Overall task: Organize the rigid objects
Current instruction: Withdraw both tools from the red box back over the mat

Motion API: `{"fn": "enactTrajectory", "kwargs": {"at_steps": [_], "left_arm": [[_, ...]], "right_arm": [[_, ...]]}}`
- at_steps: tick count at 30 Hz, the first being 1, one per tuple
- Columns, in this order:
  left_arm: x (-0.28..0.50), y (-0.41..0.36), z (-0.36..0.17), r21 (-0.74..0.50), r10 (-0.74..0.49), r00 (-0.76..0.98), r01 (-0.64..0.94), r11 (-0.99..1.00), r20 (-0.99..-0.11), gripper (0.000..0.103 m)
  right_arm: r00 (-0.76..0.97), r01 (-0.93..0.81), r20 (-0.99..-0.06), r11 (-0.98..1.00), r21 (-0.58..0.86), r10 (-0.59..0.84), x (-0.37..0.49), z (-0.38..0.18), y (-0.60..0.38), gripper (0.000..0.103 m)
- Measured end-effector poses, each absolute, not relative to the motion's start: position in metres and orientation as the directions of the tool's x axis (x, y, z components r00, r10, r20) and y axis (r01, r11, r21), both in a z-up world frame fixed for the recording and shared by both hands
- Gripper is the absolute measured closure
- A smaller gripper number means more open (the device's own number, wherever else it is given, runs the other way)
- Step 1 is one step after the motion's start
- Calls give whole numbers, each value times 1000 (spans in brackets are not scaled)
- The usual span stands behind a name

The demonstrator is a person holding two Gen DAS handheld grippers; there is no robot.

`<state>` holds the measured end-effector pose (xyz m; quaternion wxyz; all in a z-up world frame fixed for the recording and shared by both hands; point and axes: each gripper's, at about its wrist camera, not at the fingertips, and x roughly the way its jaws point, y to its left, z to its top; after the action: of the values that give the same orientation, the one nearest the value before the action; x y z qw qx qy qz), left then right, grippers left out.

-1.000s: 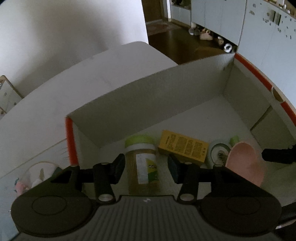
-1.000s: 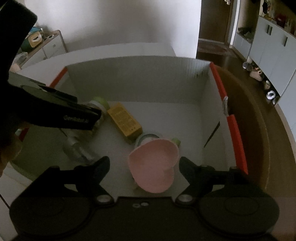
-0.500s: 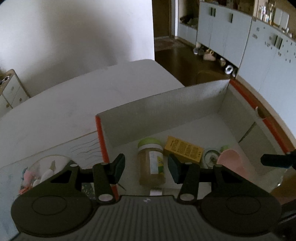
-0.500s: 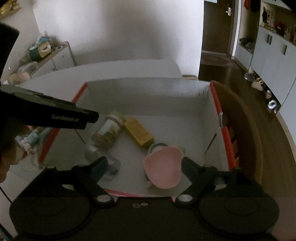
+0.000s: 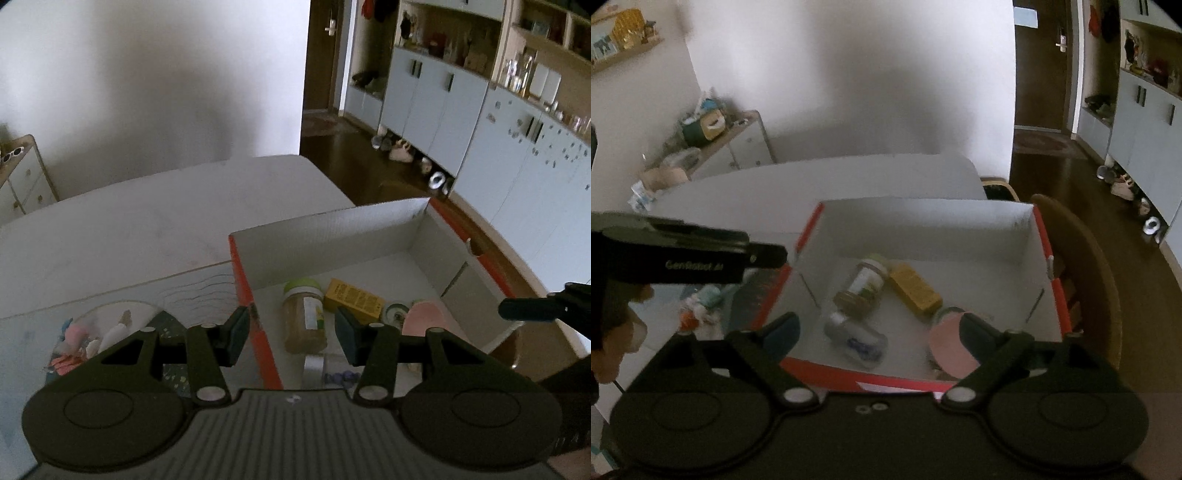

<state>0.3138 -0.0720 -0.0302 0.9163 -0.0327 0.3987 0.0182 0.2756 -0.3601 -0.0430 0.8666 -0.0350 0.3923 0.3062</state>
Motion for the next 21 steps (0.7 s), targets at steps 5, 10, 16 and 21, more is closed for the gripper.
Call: {"fn": "enactTrajectory", "kwargs": {"at_steps": [5,10,16,21], "left_arm": [[290,-55,-23,-84,-9,705,-71,994,-709,36],[266,-35,-22,-88,-9,716,-73,993,-698,35],[241,2,-26,-98,2,726,-95,991,-688,26],[222,41,-29,-126,7,739,-124,984,-673,20]], "right_arm": [[515,-566,-676,801,195,528,262,-33,-349,6],[517,-577,-647,787,220,560,244,-28,-334,1],[516,-589,-621,771,243,590,222,-30,-308,0],[505,-616,-611,750,241,610,202,-35,-274,0]]}}
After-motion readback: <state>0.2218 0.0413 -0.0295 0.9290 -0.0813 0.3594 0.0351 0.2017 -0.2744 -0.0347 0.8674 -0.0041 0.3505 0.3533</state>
